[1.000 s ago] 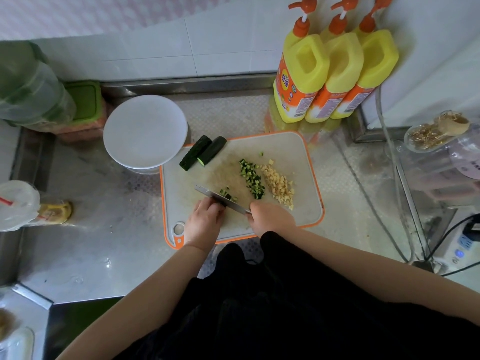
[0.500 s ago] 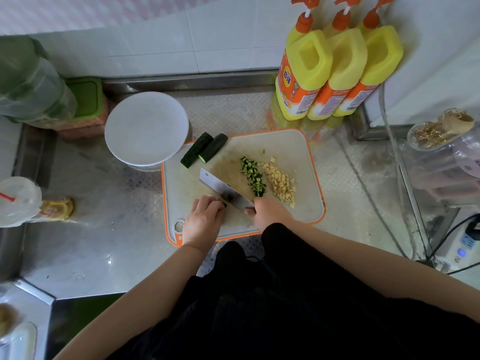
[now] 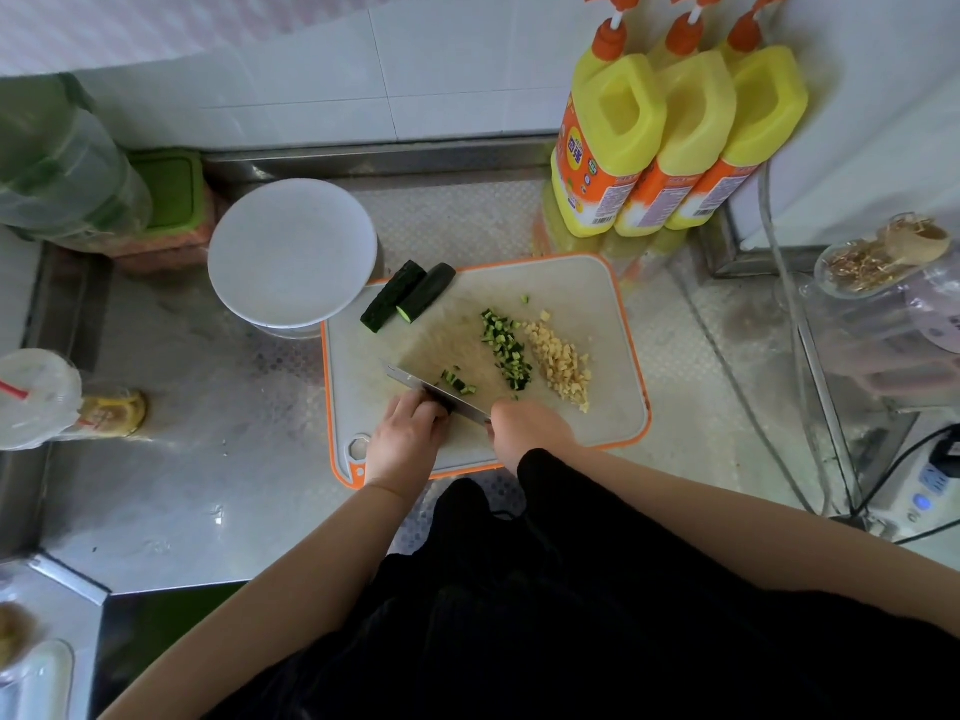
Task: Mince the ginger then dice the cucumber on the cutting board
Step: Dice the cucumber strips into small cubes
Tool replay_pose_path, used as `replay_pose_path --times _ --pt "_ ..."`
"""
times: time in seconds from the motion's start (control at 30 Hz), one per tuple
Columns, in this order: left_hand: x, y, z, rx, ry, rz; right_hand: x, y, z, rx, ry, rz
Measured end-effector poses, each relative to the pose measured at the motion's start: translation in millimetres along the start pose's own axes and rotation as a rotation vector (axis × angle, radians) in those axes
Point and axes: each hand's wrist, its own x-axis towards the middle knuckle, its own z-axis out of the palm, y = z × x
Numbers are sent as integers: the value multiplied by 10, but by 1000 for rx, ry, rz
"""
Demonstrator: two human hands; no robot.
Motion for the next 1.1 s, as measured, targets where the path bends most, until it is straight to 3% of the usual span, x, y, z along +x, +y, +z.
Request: replay_pose_path --times 0.2,0.67,0.9,1.1 --pt "-80 -33 -7 6 79 61 102 85 -21 214 -33 69" --pt "-67 15 -79 45 49 36 -11 -71 11 -39 -38 -45" --pt "-91 -22 -84 39 83 57 124 -10 -26 137 -57 2" --pt "-182 -29 -107 75 68 30 -6 21 -94 107 -9 -34"
